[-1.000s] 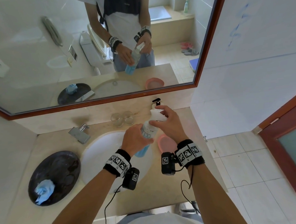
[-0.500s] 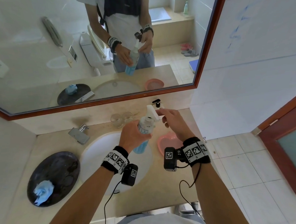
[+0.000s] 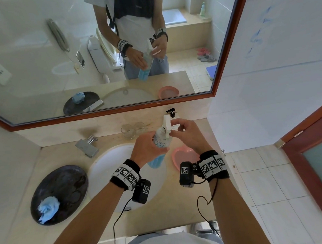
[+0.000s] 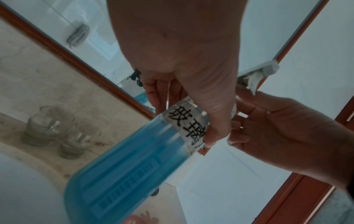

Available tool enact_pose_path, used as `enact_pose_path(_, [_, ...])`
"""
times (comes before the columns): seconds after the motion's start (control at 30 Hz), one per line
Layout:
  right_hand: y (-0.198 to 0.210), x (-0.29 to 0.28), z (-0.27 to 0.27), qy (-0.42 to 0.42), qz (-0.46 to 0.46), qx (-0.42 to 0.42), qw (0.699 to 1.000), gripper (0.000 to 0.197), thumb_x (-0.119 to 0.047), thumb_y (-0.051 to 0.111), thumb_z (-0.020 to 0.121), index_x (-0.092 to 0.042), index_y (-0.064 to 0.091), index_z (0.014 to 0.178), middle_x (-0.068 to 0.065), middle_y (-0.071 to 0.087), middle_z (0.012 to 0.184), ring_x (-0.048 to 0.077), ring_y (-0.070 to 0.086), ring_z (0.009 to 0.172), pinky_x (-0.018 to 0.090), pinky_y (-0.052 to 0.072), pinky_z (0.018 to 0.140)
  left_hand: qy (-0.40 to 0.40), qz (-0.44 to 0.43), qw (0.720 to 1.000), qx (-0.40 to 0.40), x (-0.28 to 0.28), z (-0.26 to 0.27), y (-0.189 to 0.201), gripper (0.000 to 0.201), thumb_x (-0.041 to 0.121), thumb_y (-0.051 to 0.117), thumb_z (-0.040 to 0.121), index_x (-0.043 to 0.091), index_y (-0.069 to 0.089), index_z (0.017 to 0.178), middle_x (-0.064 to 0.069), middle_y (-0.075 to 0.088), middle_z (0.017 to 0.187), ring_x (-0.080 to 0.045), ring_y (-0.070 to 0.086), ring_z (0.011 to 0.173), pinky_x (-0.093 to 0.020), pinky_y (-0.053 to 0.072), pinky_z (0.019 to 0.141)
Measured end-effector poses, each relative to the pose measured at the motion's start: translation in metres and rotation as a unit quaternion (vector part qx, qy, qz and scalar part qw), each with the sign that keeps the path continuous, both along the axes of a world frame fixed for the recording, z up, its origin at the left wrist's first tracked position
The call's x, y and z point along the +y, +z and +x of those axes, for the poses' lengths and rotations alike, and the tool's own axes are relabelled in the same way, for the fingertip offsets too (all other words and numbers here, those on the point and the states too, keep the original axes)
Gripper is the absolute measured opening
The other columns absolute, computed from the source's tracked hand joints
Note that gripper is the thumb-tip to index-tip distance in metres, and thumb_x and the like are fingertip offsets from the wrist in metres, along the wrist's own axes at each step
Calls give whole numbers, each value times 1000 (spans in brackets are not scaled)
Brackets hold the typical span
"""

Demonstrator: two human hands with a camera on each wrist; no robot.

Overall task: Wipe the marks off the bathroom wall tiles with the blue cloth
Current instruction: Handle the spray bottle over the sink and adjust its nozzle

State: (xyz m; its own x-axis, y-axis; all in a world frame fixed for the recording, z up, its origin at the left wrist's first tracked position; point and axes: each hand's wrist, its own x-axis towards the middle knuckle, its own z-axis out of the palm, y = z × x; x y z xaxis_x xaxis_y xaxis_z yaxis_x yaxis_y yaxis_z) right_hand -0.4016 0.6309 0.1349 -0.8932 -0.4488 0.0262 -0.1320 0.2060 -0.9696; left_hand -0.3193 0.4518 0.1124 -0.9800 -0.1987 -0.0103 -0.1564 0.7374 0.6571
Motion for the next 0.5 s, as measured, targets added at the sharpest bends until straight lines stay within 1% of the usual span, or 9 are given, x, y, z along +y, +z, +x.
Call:
enact_pose_path(0.03, [0,-1,1,-13,1,-3,1000,26,-24,84,84,-23,76,109,-28,65,84,4,41,67,24,39,74,0,3,1000,4,0,0,1,57,44,93,73,22,69,120,9,70,103,-12,70,92,-29,63,81])
enact_pose_path(0.1, [-1,-4,2,-45,4,-14,999,25,-28,87,81,-20,74,100,-23,55,71,9,40,70,23,38,70,1,4,1000,13,1,0,3,59,44,94,72,22,69,122,8,70,103,-12,70,92,-28,62,80])
enact_pose_path(0.17, [-1,-7,4,-71,-4,-14,997,31,-34,88,78,-17,69,96,-14,53,78,9,41,71,24,39,69,2,9,1000,21,0,-1,5,59,45,94,71,23,70,120,9,71,102,-11,70,90,-27,62,78])
enact_pose_path(0.23, [1,-10,6,-70,-22,3,997,32,-34,88,79,-19,68,100,-10,62,90,7,41,70,22,41,69,1,18,1000,20,-1,-2,6,56,45,94,70,24,71,117,10,72,99,-9,71,87,-26,62,76])
enact_pose_path(0.3, [3,-11,8,-62,-31,25,997,32,-31,86,82,-22,70,108,-13,67,99,2,41,67,18,41,68,-5,23,1000,20,-1,-2,9,55,45,94,71,24,72,116,10,73,98,-8,70,87,-24,61,76])
enact_pose_path(0.33, [4,-12,8,-63,-27,32,997,31,-30,85,83,-22,72,110,-16,67,96,1,42,66,16,40,67,-9,25,999,19,-1,-3,10,55,45,94,71,23,72,117,10,73,99,-7,70,87,-24,60,76])
enact_pose_path(0.4, [5,-10,7,-64,-18,43,997,27,-27,84,86,-18,75,110,-26,62,80,1,42,64,14,37,65,-20,32,999,15,-3,-3,11,55,44,93,71,23,72,117,10,73,100,-4,69,87,-22,60,76])
enact_pose_path(0.43, [6,-8,7,-58,-20,42,997,25,-23,82,87,-16,76,110,-30,60,73,0,42,63,13,36,65,-29,38,999,11,-5,-4,12,55,44,93,71,23,72,117,11,73,100,-2,68,87,-21,59,75])
enact_pose_path(0.5, [10,-4,7,-32,-33,41,998,21,-13,78,91,-13,76,111,-34,57,66,-2,42,61,11,36,64,-53,48,997,0,-10,-6,13,57,44,93,70,22,73,118,12,74,100,0,68,85,-21,58,75])
